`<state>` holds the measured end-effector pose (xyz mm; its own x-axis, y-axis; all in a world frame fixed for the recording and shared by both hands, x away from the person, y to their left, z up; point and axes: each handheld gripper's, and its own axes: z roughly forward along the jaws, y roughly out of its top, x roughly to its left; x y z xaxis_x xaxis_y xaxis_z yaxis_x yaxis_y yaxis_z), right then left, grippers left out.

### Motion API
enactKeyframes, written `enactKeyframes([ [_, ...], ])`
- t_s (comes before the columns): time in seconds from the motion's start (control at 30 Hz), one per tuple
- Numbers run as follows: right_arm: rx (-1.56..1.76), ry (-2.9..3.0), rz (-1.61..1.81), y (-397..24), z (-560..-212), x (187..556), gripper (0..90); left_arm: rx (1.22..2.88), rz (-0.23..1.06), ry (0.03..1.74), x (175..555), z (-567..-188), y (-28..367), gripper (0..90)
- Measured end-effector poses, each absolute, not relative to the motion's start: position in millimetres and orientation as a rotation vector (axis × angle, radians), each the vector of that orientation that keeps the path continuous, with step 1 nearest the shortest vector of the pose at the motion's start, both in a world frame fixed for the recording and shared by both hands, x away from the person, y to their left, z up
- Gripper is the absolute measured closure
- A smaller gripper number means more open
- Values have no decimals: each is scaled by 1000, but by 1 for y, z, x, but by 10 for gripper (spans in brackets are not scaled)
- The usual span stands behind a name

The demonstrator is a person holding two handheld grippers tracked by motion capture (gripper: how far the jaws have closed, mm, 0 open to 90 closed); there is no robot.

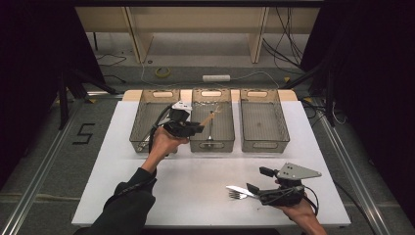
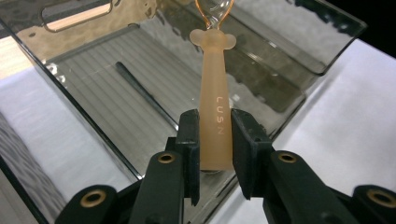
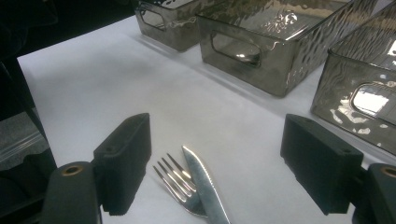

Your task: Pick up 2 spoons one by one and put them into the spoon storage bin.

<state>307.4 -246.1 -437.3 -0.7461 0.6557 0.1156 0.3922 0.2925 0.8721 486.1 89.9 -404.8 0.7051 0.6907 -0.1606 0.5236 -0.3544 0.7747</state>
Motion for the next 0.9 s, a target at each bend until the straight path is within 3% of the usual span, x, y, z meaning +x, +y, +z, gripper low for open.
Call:
enactKeyframes([
  [0.9, 952, 2298, 1432, -246, -437, 307, 256, 2065, 224, 1006, 495, -427, 83, 730],
])
